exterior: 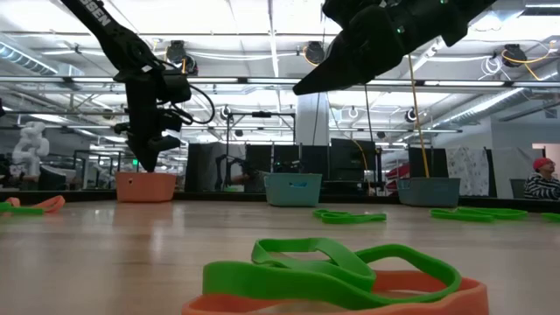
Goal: Sort rubber bands into baskets
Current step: Put the orange rubber band into the orange bin
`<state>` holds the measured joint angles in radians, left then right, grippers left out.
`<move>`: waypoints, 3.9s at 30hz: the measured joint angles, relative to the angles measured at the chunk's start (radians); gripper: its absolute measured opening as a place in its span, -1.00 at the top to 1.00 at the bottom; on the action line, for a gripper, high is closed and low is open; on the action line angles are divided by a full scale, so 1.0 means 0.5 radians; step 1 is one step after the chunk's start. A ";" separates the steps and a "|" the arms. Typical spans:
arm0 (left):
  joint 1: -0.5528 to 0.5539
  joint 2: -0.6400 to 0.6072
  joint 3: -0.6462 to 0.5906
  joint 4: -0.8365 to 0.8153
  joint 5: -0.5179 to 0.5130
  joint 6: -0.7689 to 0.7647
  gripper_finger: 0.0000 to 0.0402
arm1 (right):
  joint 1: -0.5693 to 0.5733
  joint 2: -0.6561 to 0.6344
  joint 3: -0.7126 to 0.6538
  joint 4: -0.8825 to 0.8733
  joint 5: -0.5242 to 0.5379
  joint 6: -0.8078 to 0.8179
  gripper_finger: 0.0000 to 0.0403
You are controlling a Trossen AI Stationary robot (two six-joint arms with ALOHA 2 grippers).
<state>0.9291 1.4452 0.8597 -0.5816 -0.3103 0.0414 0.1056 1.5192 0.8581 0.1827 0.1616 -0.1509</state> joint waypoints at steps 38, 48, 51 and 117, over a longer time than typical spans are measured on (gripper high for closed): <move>-2.691 -0.558 0.002 -0.137 0.482 -0.862 0.37 | 0.258 0.000 0.000 0.154 -0.171 0.140 1.00; -3.126 -0.060 0.003 0.118 0.478 -1.172 0.37 | 0.466 0.030 0.001 0.252 -0.170 0.175 1.00; -3.182 0.036 0.003 0.172 0.491 -1.173 0.37 | 0.511 0.069 0.001 0.273 -0.170 0.230 1.00; -3.245 0.406 0.797 -0.942 0.357 -0.952 0.99 | 0.606 0.275 0.001 0.401 -0.171 0.349 1.00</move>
<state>-0.6932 1.6482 1.2580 -1.0526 -0.1320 -0.4348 0.4088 1.6569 0.8587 0.3830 0.0761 0.0236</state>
